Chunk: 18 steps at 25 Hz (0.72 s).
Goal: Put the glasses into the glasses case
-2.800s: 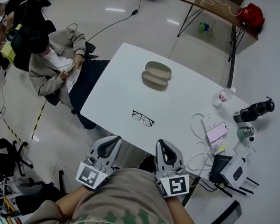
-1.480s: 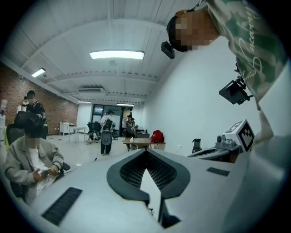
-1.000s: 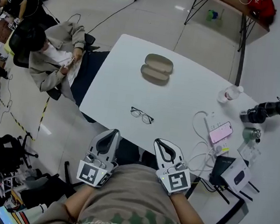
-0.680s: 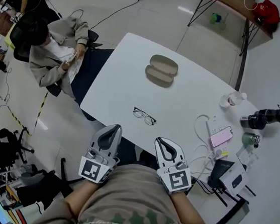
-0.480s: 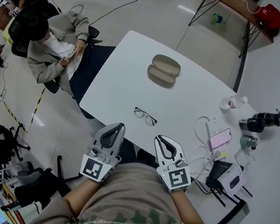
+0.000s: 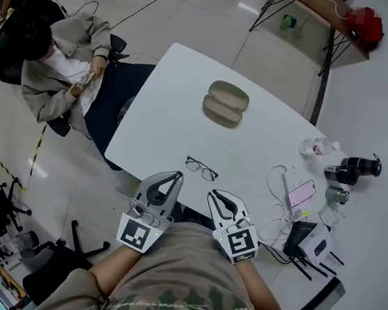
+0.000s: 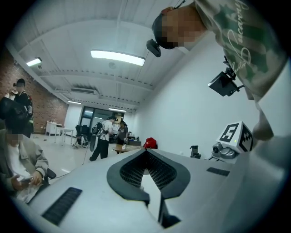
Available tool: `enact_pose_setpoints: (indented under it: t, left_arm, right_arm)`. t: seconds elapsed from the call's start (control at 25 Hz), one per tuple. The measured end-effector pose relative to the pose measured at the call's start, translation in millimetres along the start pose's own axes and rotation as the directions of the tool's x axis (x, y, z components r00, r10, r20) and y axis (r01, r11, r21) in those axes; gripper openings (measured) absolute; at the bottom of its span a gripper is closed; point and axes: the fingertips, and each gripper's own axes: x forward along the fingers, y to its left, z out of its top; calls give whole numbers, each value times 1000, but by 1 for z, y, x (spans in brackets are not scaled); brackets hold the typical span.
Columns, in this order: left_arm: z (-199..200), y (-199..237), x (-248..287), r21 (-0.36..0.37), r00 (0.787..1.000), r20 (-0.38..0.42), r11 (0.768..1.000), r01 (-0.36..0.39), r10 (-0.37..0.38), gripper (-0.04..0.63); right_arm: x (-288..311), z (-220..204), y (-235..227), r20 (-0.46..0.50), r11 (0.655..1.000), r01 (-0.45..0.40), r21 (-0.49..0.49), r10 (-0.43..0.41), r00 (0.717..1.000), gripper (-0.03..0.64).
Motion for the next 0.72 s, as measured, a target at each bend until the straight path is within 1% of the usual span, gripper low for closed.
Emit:
enact_pose_setpoints:
  t: [0.08, 0.16, 0.24, 0.36, 0.44, 0.48, 0.6, 0.72]
  left_arm:
    - [4, 9, 4, 1, 1000, 11, 1000, 15, -15, 6]
    - [7, 19, 9, -15, 999, 22, 999, 29, -29, 6]
    - [7, 25, 14, -17, 998, 21, 998, 54, -54, 6]
    - [4, 32, 22, -7, 995, 12, 995, 103, -102, 6]
    - [4, 41, 27, -23, 993, 7, 993, 115, -115, 6]
    - [5, 44, 29, -25, 993, 7, 992, 122, -122, 6]
    - [2, 48, 30, 0, 987, -3, 987, 160, -160, 6]
    - [-5, 54, 33, -22, 984, -18, 984, 179, -180, 6]
  right_arm:
    - [9, 2, -4, -17, 1000, 31, 8, -30, 999, 15]
    - [18, 6, -7, -20, 999, 45, 30, -44, 999, 55]
    - [26, 5, -10, -39, 998, 52, 47, -50, 998, 55]
    - [37, 1, -13, -88, 996, 72, 45, -68, 994, 54]
    - [45, -3, -14, -124, 996, 78, 37, -73, 990, 54]
    - [49, -6, -13, -145, 997, 76, 28, -71, 987, 55]
    - [63, -18, -6, -217, 999, 47, -12, -49, 975, 55]
    - [81, -30, -3, -277, 999, 22, -28, -29, 960, 55]
